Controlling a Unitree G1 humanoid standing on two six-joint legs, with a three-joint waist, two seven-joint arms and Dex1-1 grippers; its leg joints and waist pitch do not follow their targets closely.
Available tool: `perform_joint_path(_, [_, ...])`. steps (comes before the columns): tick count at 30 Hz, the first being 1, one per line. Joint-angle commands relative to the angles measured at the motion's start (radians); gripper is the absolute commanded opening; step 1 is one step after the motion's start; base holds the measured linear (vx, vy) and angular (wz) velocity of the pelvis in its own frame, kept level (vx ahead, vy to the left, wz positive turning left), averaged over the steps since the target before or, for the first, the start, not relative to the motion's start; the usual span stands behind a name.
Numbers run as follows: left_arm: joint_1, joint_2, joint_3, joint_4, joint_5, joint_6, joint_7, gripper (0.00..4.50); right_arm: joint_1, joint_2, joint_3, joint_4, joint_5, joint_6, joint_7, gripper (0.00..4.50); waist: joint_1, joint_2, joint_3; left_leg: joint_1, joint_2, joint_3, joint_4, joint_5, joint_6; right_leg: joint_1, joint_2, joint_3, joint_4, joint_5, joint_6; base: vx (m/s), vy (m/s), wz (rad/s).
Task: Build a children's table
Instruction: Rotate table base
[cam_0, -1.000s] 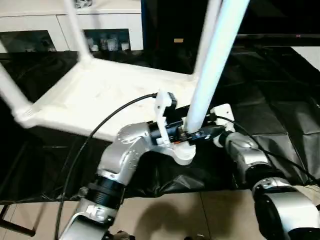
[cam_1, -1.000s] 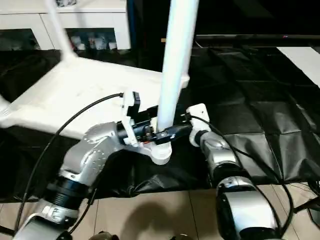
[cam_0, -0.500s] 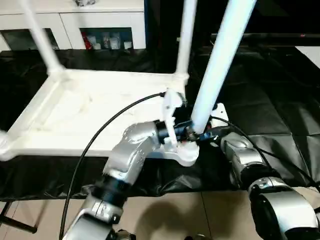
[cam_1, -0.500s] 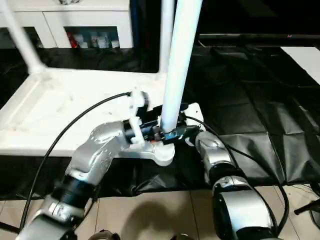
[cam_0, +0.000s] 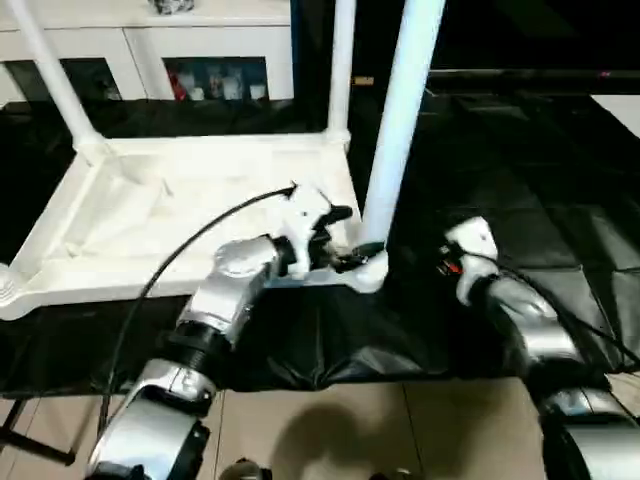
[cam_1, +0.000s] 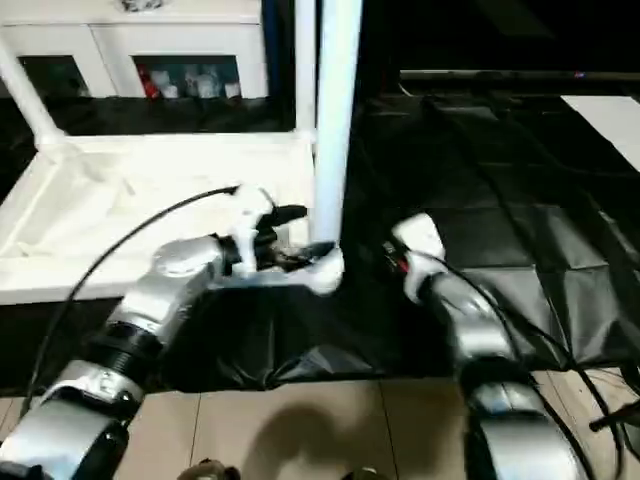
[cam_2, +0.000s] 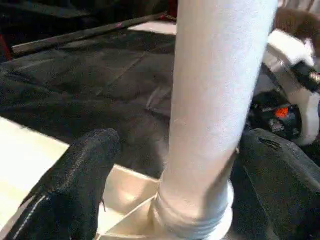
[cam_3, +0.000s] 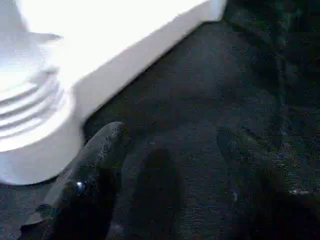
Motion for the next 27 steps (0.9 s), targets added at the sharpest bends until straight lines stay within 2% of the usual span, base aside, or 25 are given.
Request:
perform_joint_path(1, [0.009, 0.01, -0.005, -0.032, -0.018, 0.009, -0.054, 4.44, 0.036, -0.024, 0.008, -0.092, 0.027, 0.031, 0.047, 3.19, 0.015, -0.026, -0.081, 0.012, 0.021, -0.007, -0.055, -0.154, 0.111, 0.065, -0.06, 0.038, -0.07, -0.162, -0.233, 0.0, 0.0, 0.0])
perform_joint_path(2, [0.01, 0.017, -0.012, -0.028, -0.02, 0.002, -0.08, 4.44, 0.06, -0.032, 0.011, -0.135, 0.036, 0.048, 0.065, 3.19, 0.015, -0.025, -0.082, 0.011, 0.021, -0.007, -0.055, -0.154, 0.11, 0.065, -0.06, 0.038, -0.069, -0.17, -0.233, 0.0, 0.0, 0.0])
perform_joint_path(3, [0.021, 0.048, -0.032, -0.035, -0.023, 0.015, -0.159, 4.44, 0.113, -0.053, 0.02, -0.229, 0.063, 0.089, 0.115, 3.19, 0.021, -0.026, -0.08, 0.013, 0.021, -0.007, -0.056, -0.158, 0.111, 0.063, -0.058, 0.039, -0.074, -0.19, -0.216, 0.0, 0.0, 0.0])
perform_joint_path(5, [0.026, 0.077, -0.046, -0.033, -0.015, 0.027, -0.2, 4.44, 0.15, -0.071, 0.027, -0.299, 0.082, 0.122, 0.15, 3.19, 0.025, -0.026, -0.078, 0.013, 0.021, -0.008, -0.059, -0.168, 0.11, 0.062, -0.057, 0.04, -0.075, -0.215, -0.197, 0.0, 0.0, 0.0])
perform_joint_path(6, [0.026, 0.121, -0.072, -0.021, 0.018, 0.031, -0.247, 4.44, 0.189, -0.094, 0.035, -0.375, 0.099, 0.159, 0.181, 3.19, 0.024, -0.024, -0.077, 0.012, 0.022, -0.01, -0.062, -0.181, 0.099, 0.06, -0.059, 0.039, -0.078, -0.247, -0.185, 0.0, 0.0, 0.0])
perform_joint_path(8, [0.021, 0.157, -0.093, -0.002, 0.052, 0.025, -0.281, 4.44, 0.218, -0.118, 0.045, -0.432, 0.105, 0.189, 0.205, 3.19, 0.024, -0.021, -0.075, 0.014, 0.024, -0.012, -0.066, -0.195, 0.084, 0.057, -0.058, 0.039, -0.083, -0.285, -0.164, 0.0, 0.0, 0.0])
perform_joint_path(10, [0.002, 0.182, -0.104, 0.038, 0.086, 0.013, -0.284, 4.44, 0.241, -0.14, 0.052, -0.481, 0.102, 0.215, 0.225, 3.19, 0.021, -0.02, -0.075, 0.017, 0.022, -0.012, -0.066, -0.218, 0.065, 0.054, -0.06, 0.041, -0.087, -0.312, -0.152, 0.0, 0.0, 0.0])
perform_joint_path(12, [-0.033, 0.192, -0.111, 0.105, 0.135, 0.002, -0.228, 4.44, 0.264, -0.16, 0.055, -0.54, 0.105, 0.251, 0.237, 3.19, 0.019, -0.022, -0.072, 0.016, 0.018, -0.012, -0.068, -0.224, 0.058, 0.054, -0.057, 0.041, -0.093, -0.325, -0.141, 0.0, 0.0, 0.0])
perform_joint_path(13, [-0.043, 0.194, -0.113, 0.123, 0.148, 0.002, -0.21, 4.28, 0.268, -0.164, 0.056, -0.552, 0.108, 0.259, 0.24, 3.19, 0.02, -0.02, -0.075, 0.019, 0.019, -0.014, -0.067, -0.225, 0.054, 0.053, -0.059, 0.041, -0.091, -0.317, -0.141, 0.0, 0.0, 0.0])
perform_joint_path(14, [-0.054, 0.195, -0.116, 0.144, 0.163, 0.002, -0.189, 4.28, 0.272, -0.169, 0.057, -0.565, 0.111, 0.269, 0.243, 3.19, 0.021, -0.019, -0.076, 0.019, 0.019, -0.015, -0.067, -0.22, 0.053, 0.056, -0.061, 0.041, -0.088, -0.305, -0.143, 0.0, 0.0, 0.0])
perform_joint_path(15, [-0.071, 0.194, -0.113, 0.17, 0.163, 0.006, -0.187, 4.09, 0.282, -0.183, 0.062, -0.6, 0.117, 0.296, 0.255, 3.19, 0.021, -0.016, -0.076, 0.015, 0.019, -0.017, -0.068, -0.209, 0.052, 0.059, -0.062, 0.041, -0.087, -0.292, -0.148, 0.0, 0.0, 0.0])
perform_joint_path(16, [-0.084, 0.194, -0.112, 0.191, 0.162, 0.009, -0.187, 4.09, 0.289, -0.196, 0.067, -0.626, 0.121, 0.315, 0.266, 3.19, 0.023, -0.018, -0.077, 0.016, 0.019, -0.016, -0.067, -0.204, 0.053, 0.059, -0.062, 0.041, -0.087, -0.281, -0.151, 0.0, 0.0, 0.0])
perform_joint_path(19, [-0.115, 0.19, -0.119, 0.227, 0.156, 0.029, -0.209, 3.76, 0.306, -0.231, 0.075, -0.693, 0.133, 0.37, 0.293, 3.19, 0.03, -0.017, -0.082, 0.015, 0.02, -0.015, -0.062, -0.162, 0.069, 0.062, -0.062, 0.041, -0.077, -0.192, -0.182, 0.0, 0.0, 0.0])
perform_joint_path(22, [-0.141, 0.176, -0.108, 0.262, 0.146, 0.052, -0.227, 3.64, 0.306, -0.256, 0.076, -0.721, 0.14, 0.397, 0.311, 3.19, 0.033, -0.019, -0.083, 0.013, 0.018, -0.013, -0.058, -0.144, 0.081, 0.063, -0.062, 0.04, -0.075, -0.159, -0.199, 0.0, 0.0, 0.0])
perform_joint_path(23, [-0.151, 0.171, -0.104, 0.283, 0.15, 0.05, -0.233, 3.55, 0.306, -0.263, 0.076, -0.732, 0.142, 0.408, 0.314, 3.46, 0.036, -0.02, -0.082, 0.012, 0.02, -0.014, -0.058, -0.143, 0.085, 0.065, -0.066, 0.041, -0.074, -0.155, -0.205, 0.0, 0.0, 0.0])
perform_joint_path(24, [-0.171, 0.161, -0.099, 0.323, 0.156, 0.039, -0.258, 3.31, 0.303, -0.277, 0.073, -0.746, 0.145, 0.427, 0.321, 3.53, 0.037, -0.016, -0.082, 0.012, 0.017, -0.013, -0.058, -0.146, 0.087, 0.065, -0.065, 0.039, -0.077, -0.168, -0.202, 0.0, 0.0, 0.0])
perform_joint_path(25, [-0.179, 0.157, -0.096, 0.337, 0.153, 0.039, -0.275, 3.31, 0.301, -0.283, 0.071, -0.752, 0.147, 0.436, 0.324, 3.53, 0.039, -0.013, -0.082, 0.014, 0.017, -0.013, -0.057, -0.149, 0.085, 0.064, -0.063, 0.039, -0.08, -0.181, -0.198, 0.0, 0.0, 0.0])
perform_joint_path(26, [-0.184, 0.154, -0.095, 0.347, 0.15, 0.039, -0.294, 3.24, 0.298, -0.289, 0.07, -0.757, 0.149, 0.444, 0.328, 3.56, 0.04, -0.016, -0.081, 0.014, 0.017, -0.013, -0.058, -0.153, 0.082, 0.064, -0.063, 0.039, -0.081, -0.186, -0.197, 0.0, 0.0, 0.0])
perform_joint_path(27, [-0.19, 0.152, -0.095, 0.357, 0.147, 0.036, -0.305, 3.1, 0.299, -0.294, 0.07, -0.767, 0.152, 0.456, 0.33, 3.82, 0.043, -0.011, -0.081, 0.015, 0.019, -0.014, -0.059, -0.162, 0.076, 0.065, -0.065, 0.039, -0.082, -0.2, -0.196, 0.0, 0.0, 0.0])
